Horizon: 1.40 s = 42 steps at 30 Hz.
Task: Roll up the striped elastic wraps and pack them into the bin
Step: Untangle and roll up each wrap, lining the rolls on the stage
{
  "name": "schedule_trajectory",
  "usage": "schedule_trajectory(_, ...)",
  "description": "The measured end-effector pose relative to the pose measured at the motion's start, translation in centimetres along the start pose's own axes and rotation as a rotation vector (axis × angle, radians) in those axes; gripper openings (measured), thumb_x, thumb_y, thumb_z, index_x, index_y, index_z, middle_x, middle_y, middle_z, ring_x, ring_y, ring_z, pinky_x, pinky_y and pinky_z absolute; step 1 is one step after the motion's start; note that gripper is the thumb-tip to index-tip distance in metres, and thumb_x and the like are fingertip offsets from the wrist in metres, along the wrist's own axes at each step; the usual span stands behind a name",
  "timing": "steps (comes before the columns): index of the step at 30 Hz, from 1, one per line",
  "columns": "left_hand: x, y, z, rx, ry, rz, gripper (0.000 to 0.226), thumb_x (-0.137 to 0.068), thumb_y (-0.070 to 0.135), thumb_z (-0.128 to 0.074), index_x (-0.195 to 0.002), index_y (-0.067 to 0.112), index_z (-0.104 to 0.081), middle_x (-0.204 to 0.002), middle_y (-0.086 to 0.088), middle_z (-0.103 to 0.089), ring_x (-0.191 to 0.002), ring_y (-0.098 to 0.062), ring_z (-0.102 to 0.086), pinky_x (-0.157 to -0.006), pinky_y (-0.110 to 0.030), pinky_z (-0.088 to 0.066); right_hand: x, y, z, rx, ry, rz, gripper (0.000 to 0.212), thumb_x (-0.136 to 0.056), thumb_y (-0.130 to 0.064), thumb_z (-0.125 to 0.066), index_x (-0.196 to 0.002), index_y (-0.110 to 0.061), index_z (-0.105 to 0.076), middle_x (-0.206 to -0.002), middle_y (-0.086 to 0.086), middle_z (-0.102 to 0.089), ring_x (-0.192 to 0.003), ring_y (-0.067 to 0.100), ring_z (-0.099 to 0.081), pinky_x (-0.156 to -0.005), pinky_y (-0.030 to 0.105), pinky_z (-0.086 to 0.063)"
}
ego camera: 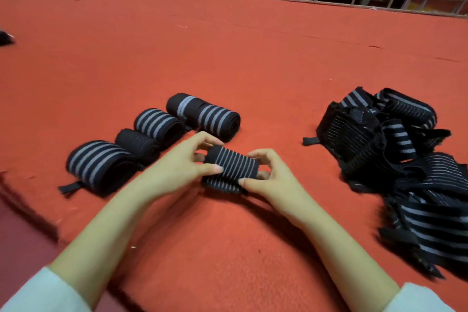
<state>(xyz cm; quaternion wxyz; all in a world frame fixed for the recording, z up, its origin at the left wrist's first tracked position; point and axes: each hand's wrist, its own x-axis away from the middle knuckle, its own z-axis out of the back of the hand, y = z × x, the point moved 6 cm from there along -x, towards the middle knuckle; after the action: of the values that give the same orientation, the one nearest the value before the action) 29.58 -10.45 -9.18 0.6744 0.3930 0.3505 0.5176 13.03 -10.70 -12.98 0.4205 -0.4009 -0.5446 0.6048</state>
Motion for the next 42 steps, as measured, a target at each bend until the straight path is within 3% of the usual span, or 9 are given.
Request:
schedule_trajectory(5,0.5,-2.0,4.1,-0.595,0.031,-0.066,0.048,-0.075,0.014,-0.078,-0.118,0.02,-0.058,-0.116,0.004,-0.059,-0.112,-0.013,-0.054,-0.099,-0.031,-0.043,-2.2,0.1,-4.3,0.246,0.053,0.094,0.045,-0.074,-0.003,-0.075,-0.1,-0.033,-0.053,-0.109,-0.002,-0.064,-0.089,0.012,-0.065,-0.082,0.03,-0.055)
schedule_trajectory(7,0.2,-2.6,4.0,-0.859,-0.006,-0.119,0.055,-0.077,0.022,-0.076,-0.128,0.018,-0.056,-0.124,0.0,-0.054,-0.118,-0.019,-0.046,-0.103,-0.033,-0.036,-2.5,0.2,-4.6,0.314,0.093,0.108,0.041,-0.074,-0.01,-0.076,-0.099,-0.033,-0.052,-0.104,-0.006,-0.064,-0.081,0.008,-0.062,-0.077,0.026,-0.051)
schedule_trajectory(10,-0.4,-2.6,4.4,-1.095,0.017,-0.182,0.056,-0.082,0.034,-0.069,-0.134,0.027,-0.051,-0.13,0.009,-0.051,-0.124,-0.016,-0.038,-0.106,-0.031,-0.025,-2.9,0.2,-4.5,0.459,0.136,0.137,0.036,-0.074,-0.02,-0.078,-0.1,-0.028,-0.054,-0.105,-0.006,-0.062,-0.097,0.012,-0.059,-0.083,0.025,-0.047)
schedule_trajectory(12,-1.1,-2.2,4.8,-1.095,0.05,-0.193,0.057,-0.081,0.035,-0.07,-0.134,0.03,-0.049,-0.127,0.013,-0.053,-0.126,-0.013,-0.035,-0.107,-0.028,-0.016,-3.2,0.1,-4.2,0.521,0.139,0.14,0.039,-0.074,-0.022,-0.078,-0.104,-0.027,-0.054,-0.108,-0.005,-0.06,-0.103,0.013,-0.056,-0.089,0.024,-0.045)
schedule_trajectory(16,-3.3,-2.2,5.5,-1.077,0.047,-0.196,0.052,-0.078,0.033,-0.074,-0.126,0.03,-0.053,-0.119,0.009,-0.055,-0.125,-0.012,-0.034,-0.11,-0.026,-0.009,-4.8,0.0,-3.9,0.561,0.205,0.134,0.043,-0.076,-0.02,-0.077,-0.112,-0.018,-0.054,-0.103,-0.002,-0.061,-0.096,0.014,-0.056,-0.079,0.02,-0.04)
schedule_trajectory(22,-6.3,-3.6,7.1,-1.103,0.072,-0.158,0.046,-0.08,0.03,-0.072,-0.123,0.027,-0.054,-0.121,0.01,-0.056,-0.126,-0.013,-0.035,-0.115,-0.037,-0.014,-7.8,0.0,-4.6,0.568,0.307,0.192,0.041,-0.077,-0.02,-0.077,-0.113,-0.014,-0.058,-0.107,-0.003,-0.046,-0.1,0.014,-0.053,-0.093,0.029,-0.044)
schedule_trajectory(27,-7.2,-4.5,7.7,-0.994,0.106,-0.171,0.046,-0.082,0.026,-0.071,-0.125,0.026,-0.054,-0.121,0.012,-0.058,-0.12,-0.013,-0.038,-0.099,-0.033,-0.028,-9.0,0.4,-4.5,0.595,0.329,0.199,0.042,-0.077,-0.022,-0.076,-0.114,-0.016,-0.056,-0.103,-0.002,-0.05,-0.088,0.008,-0.049,-0.08,0.021,-0.04)
schedule_trajectory(32,-7.4,-4.9,7.7,-0.997,0.121,-0.181,0.046,-0.083,0.027,-0.07,-0.126,0.027,-0.053,-0.121,0.014,-0.058,-0.119,-0.012,-0.039,-0.1,-0.032,-0.027,-9.3,0.7,-4.5,0.595,0.323,0.189,0.04,-0.078,-0.025,-0.075,-0.113,-0.018,-0.055,-0.094,-0.003,-0.051,-0.08,0.009,-0.048,-0.073,0.022,-0.038)
schedule_trajectory(42,-5.0,-1.4,7.4,-1.049,0.076,-0.218,0.059,-0.088,0.036,-0.064,-0.141,0.026,-0.04,-0.137,0.005,-0.047,-0.125,-0.018,-0.04,-0.103,-0.033,-0.032,-6.6,-2.4,-3.1,0.71,0.19,0.119,0.048,-0.085,-0.029,-0.069,-0.126,-0.018,-0.047,-0.111,0.001,-0.051,-0.095,0.015,-0.05,-0.085,0.027,-0.039)
